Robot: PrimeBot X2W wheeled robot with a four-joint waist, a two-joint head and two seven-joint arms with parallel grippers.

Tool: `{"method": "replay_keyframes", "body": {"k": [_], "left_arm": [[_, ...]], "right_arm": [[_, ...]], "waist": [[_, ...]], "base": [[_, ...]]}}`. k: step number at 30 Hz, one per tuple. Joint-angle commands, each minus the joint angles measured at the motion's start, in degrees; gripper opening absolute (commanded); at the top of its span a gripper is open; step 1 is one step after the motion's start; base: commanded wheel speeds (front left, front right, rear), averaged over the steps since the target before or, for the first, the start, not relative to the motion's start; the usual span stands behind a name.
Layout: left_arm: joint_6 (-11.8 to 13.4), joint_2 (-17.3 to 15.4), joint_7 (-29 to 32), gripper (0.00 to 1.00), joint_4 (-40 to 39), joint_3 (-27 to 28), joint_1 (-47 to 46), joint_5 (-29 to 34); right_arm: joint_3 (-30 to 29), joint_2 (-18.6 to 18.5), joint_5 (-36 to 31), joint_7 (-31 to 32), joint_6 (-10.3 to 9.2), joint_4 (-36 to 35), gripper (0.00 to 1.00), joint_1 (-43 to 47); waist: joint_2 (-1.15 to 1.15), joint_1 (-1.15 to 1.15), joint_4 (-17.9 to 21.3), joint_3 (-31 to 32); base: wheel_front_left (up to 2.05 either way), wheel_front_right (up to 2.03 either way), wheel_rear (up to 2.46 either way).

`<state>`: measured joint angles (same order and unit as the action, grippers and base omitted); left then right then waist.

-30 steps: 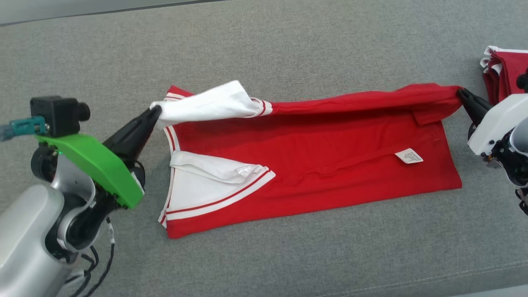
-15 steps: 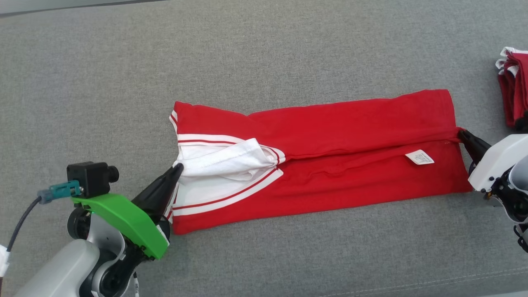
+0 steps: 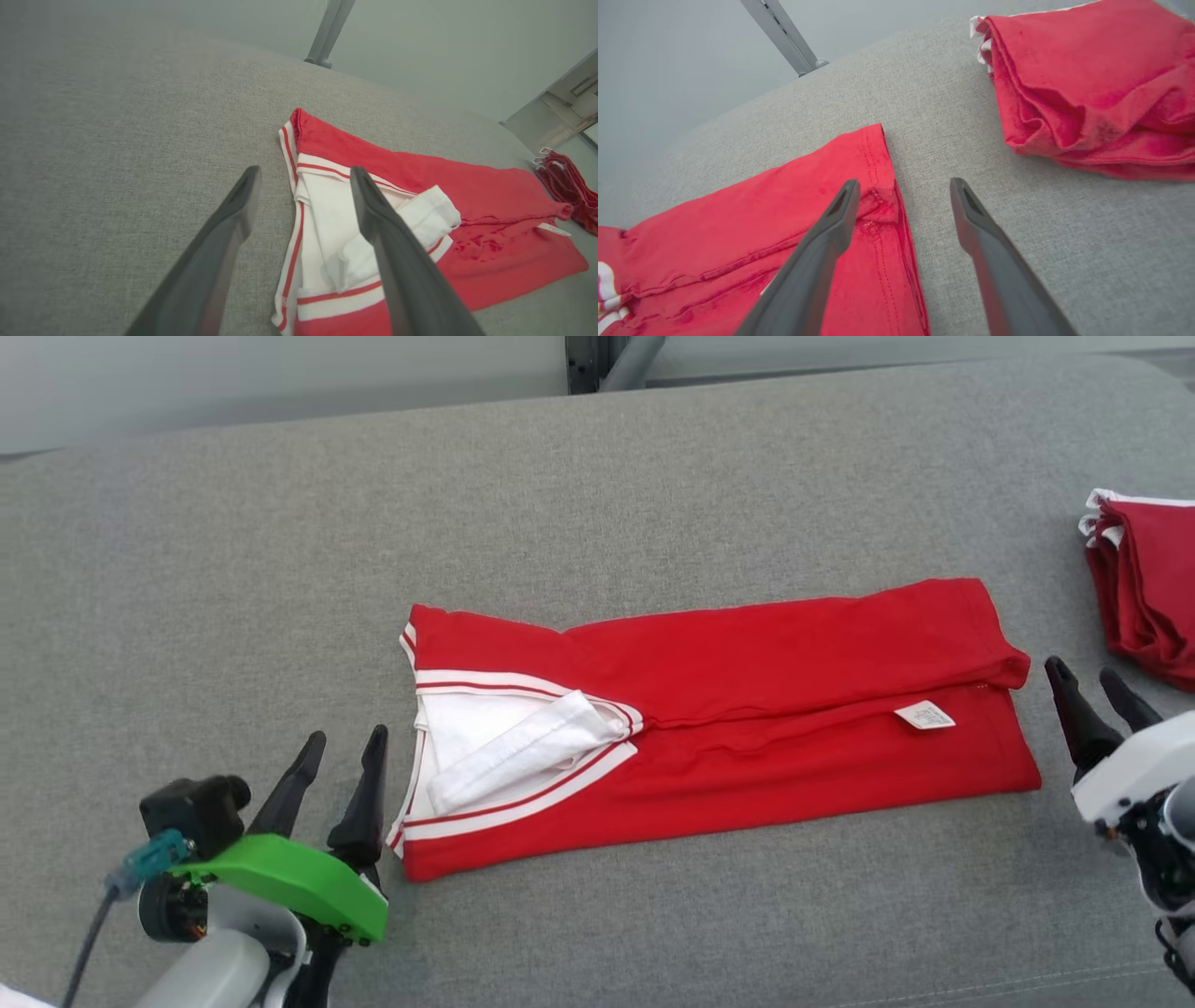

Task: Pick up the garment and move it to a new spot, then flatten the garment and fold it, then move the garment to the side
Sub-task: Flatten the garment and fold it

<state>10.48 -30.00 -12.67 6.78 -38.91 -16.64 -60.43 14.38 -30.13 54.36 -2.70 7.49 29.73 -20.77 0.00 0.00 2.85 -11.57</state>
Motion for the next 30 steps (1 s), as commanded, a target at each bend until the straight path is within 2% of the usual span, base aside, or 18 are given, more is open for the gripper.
{"method": "replay_keyframes", "body": {"k": [1,4,7,10,11,15,19,30], "left_arm": [[1.35,0.88,-1.20,1.00,0.29,0.16,1.62,2.34],[4.46,3.33,-2.40,1.00,0.86,1.23,3.46,8.31],[7.34,6.48,-2.51,1.00,-0.70,4.61,5.75,18.35],[8.24,9.47,-2.51,1.00,-2.35,6.78,9.05,27.52],[8.24,9.47,-2.51,1.00,-2.35,6.78,9.05,27.52],[6.89,13.21,-2.52,1.00,-3.20,7.93,11.81,36.30],[4.74,16.19,-2.53,1.00,-3.14,8.68,13.21,41.80],[-0.43,21.09,-2.54,1.00,-1.20,11.00,14.41,48.79]], "right_arm": [[-0.65,0.74,-1.20,-2.04,-0.01,-0.50,1.00,2.45],[-2.21,3.18,-2.11,-5.35,-0.01,-0.79,1.00,6.11],[-3.78,4.82,-3.20,-7.38,-0.01,-0.04,1.00,7.91],[-6.06,6.49,-3.67,-8.37,-0.01,1.85,1.00,7.88],[-6.06,6.49,-3.67,-8.37,-0.01,1.85,1.00,7.88],[-9.26,7.74,-3.02,-7.79,-0.01,5.84,1.00,5.73],[-11.08,8.12,-2.60,-5.09,-0.01,11.00,1.00,3.15],[-11.26,8.42,-5.91,1.58,-0.01,25.35,1.00,-4.12]], "waist": [[0.00,0.00,-0.84,2.82],[0.00,0.00,-1.61,3.99],[0.00,0.00,-2.57,4.35],[0.00,0.00,-3.79,4.43],[0.00,0.00,-3.79,4.43],[0.00,0.00,-6.04,4.27],[0.00,0.00,-8.29,4.00],[0.00,0.00,-11.69,2.66]], "base": [[0.00,0.00,0.00],[0.00,0.00,0.00],[0.00,0.00,0.00],[0.00,0.00,0.00],[0.00,0.00,0.00],[0.00,0.00,0.00],[0.00,0.00,0.00],[0.00,0.00,0.00]]}}
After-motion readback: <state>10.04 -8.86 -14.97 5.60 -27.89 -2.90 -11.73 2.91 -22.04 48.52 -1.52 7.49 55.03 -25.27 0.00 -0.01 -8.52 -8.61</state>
